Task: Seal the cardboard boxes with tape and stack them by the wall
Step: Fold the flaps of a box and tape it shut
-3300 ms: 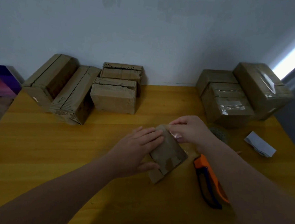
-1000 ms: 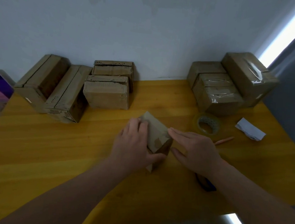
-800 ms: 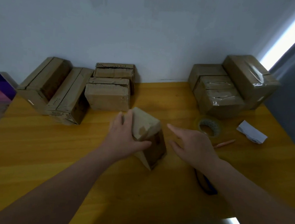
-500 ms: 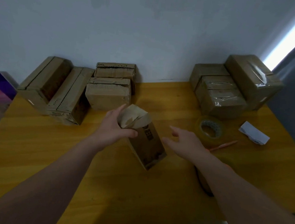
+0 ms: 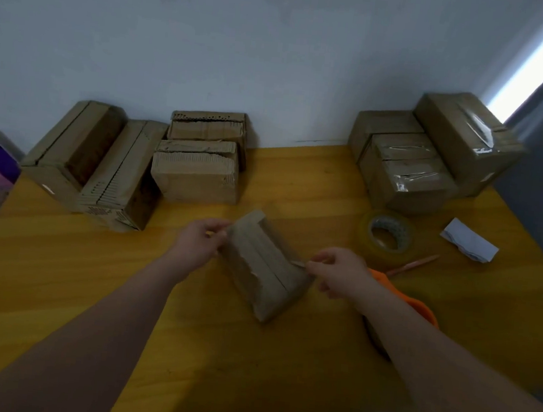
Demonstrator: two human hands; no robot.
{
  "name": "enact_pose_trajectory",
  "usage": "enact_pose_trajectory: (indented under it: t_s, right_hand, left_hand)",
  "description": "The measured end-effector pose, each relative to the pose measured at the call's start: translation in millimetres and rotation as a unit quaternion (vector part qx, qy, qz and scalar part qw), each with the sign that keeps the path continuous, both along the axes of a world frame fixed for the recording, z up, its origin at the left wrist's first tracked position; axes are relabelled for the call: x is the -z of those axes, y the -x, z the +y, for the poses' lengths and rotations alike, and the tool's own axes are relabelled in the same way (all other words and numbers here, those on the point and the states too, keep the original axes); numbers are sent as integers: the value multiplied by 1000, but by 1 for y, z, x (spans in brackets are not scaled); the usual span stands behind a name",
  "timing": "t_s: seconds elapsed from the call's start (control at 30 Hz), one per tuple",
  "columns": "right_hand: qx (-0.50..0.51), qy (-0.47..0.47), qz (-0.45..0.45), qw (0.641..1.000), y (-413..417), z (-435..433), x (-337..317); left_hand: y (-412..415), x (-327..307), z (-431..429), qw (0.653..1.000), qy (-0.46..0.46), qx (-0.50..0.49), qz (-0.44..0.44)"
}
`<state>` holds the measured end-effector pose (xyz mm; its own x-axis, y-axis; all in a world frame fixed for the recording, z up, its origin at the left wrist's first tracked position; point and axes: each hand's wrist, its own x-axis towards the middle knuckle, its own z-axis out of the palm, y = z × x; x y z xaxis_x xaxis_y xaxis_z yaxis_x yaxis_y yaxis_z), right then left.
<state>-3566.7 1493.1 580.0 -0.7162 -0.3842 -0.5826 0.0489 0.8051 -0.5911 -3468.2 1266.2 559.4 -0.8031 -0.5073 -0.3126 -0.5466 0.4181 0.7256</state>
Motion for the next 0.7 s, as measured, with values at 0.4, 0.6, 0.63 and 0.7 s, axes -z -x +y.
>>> enact_pose_trajectory:
  t_s: [0.4, 0.6, 0.63, 0.7]
  right_hand:
    - [-107, -379, 150, 907, -5, 62, 32]
    - [-87, -396, 147, 902, -12, 63, 44]
    - [-84, -402, 148, 900, -11, 65, 45]
    - [-84, -397, 154, 901, -11, 68, 46]
  left_hand:
    - [11, 6, 90, 928, 203, 216, -225]
    - [12, 15, 85, 925, 218, 258, -172]
    - [13, 15, 82, 920, 228, 277, -161]
    - [16, 17, 78, 910, 240, 307, -143]
